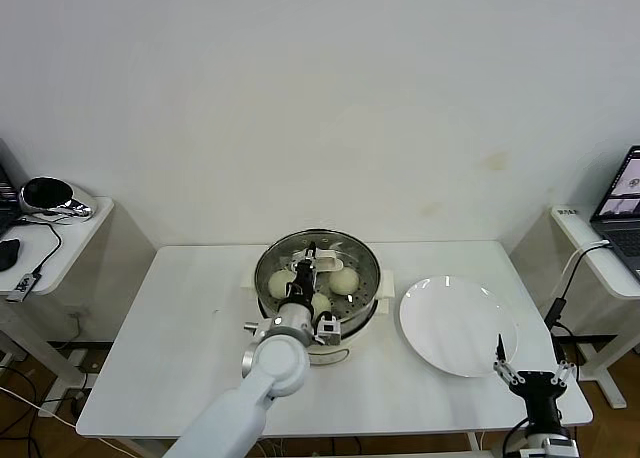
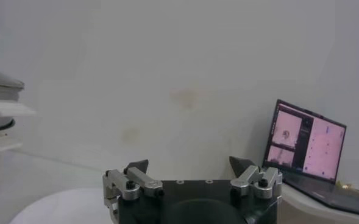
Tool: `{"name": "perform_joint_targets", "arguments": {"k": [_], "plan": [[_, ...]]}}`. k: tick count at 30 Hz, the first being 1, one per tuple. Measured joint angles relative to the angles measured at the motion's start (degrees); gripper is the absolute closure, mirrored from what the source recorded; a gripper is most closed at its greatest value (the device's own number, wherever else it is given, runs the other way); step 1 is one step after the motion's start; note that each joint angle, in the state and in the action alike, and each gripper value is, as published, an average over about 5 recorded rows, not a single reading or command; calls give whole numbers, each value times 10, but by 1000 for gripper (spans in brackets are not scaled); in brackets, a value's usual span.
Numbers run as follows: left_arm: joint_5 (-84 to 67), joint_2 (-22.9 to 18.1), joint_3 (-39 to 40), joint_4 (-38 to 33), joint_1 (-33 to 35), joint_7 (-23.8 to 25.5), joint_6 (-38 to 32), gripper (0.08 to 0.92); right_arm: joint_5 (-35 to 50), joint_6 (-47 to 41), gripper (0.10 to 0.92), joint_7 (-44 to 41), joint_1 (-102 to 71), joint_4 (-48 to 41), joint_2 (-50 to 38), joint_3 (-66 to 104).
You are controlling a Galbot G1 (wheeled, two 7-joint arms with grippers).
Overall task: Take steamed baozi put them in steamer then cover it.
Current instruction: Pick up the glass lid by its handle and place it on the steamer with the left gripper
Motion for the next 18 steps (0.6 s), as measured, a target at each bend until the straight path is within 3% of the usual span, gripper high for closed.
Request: {"name": "perform_joint_targets", "arguments": {"k": [11, 18], "plan": [[5, -11, -12, 7, 7, -8, -6, 862, -4, 2, 203, -1, -2, 0, 2, -4], [3, -8, -18, -4, 19, -9, -10, 704, -7, 2, 203, -1, -3, 0, 3, -7]]}}
